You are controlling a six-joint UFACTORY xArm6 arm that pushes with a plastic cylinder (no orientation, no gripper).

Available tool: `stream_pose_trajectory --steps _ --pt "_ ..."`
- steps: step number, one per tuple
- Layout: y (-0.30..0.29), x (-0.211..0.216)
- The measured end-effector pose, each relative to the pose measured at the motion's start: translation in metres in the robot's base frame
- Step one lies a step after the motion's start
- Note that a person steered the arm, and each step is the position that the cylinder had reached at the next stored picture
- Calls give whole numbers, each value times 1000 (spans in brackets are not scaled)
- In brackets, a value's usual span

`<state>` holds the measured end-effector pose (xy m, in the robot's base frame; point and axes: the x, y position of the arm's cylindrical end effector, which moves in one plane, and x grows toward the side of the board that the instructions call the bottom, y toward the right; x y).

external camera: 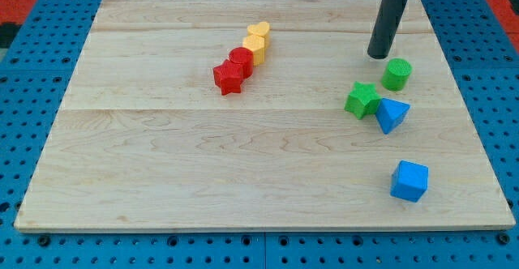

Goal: Move the green circle in between blue triangle and green star

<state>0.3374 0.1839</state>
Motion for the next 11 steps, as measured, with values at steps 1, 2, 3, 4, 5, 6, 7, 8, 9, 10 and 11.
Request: stream_pose_trajectory --steps 1,2,3,4,5,6,7,8,9,10,11 --pt "19 29" --pt "23 66" --pt "23 53" --pt "67 59" --pt "71 98" --pt "27 111" --pt "21 102" --pt "22 71" --pt "-10 87" --pt "-13 108" --pt "-6 118"
